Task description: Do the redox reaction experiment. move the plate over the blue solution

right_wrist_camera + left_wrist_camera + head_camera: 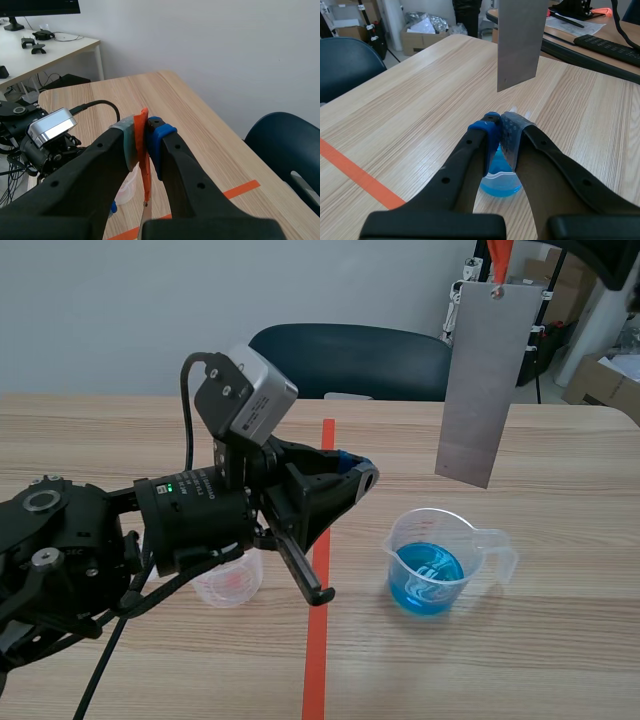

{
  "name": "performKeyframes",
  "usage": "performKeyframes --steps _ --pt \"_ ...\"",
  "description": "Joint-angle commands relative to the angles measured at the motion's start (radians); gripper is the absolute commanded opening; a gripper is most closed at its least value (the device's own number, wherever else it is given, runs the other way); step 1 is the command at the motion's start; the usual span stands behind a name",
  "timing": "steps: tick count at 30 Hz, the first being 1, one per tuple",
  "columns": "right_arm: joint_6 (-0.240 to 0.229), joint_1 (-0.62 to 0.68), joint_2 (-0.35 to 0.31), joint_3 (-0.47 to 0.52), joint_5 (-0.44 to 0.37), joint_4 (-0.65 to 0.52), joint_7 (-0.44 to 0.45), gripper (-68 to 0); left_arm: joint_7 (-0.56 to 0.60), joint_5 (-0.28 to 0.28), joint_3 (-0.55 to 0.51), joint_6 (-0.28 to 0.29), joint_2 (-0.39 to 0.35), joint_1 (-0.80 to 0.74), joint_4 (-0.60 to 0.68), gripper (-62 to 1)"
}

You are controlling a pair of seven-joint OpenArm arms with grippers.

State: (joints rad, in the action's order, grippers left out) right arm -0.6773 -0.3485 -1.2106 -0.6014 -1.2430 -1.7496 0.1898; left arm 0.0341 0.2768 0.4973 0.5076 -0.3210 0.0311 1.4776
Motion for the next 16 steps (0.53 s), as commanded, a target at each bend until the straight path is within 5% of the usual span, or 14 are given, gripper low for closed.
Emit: performKeyframes --steps 1,16 --pt "-0.004 -0.011 -0.011 0.014 -0.018 0.000 0.015 -67.8 0.013 0.010 -0.001 -0.004 0.007 0.008 0.013 -58.0" --pt "-0.004 -0.011 -0.011 0.014 -0.018 0.000 0.015 -67.8 0.029 -0.009 -0.004 -0.018 0.007 0.008 0.013 -58.0"
